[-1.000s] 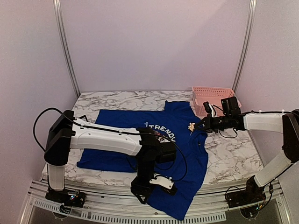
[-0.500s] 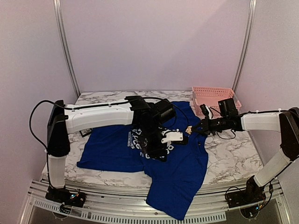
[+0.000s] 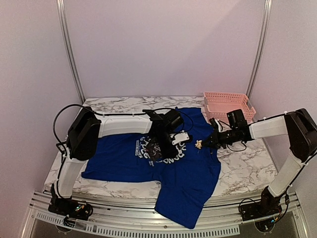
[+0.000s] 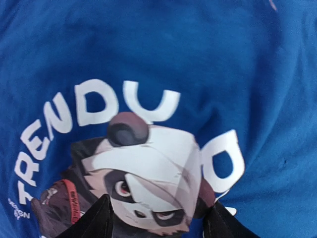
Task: Pin the brooch onto the clothing
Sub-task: Move the flattened clothing to the center of the board.
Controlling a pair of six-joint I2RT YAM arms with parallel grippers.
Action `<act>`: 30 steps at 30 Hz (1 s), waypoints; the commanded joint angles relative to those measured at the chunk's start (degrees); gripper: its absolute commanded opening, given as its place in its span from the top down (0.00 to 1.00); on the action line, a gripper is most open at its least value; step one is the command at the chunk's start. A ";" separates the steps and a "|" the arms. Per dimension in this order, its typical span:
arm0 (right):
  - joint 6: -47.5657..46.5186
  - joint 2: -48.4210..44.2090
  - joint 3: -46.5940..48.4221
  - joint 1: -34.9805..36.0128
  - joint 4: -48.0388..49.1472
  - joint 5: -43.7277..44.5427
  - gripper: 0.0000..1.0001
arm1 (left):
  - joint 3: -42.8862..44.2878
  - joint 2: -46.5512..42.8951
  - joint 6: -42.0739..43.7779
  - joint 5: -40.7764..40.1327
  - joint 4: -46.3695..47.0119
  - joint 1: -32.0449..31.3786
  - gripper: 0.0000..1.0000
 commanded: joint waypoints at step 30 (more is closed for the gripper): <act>0.55 -1.80 0.91 0.33 1.19 -1.47 1.00 | 11.38 5.14 3.87 2.84 -15.59 -5.98 0.53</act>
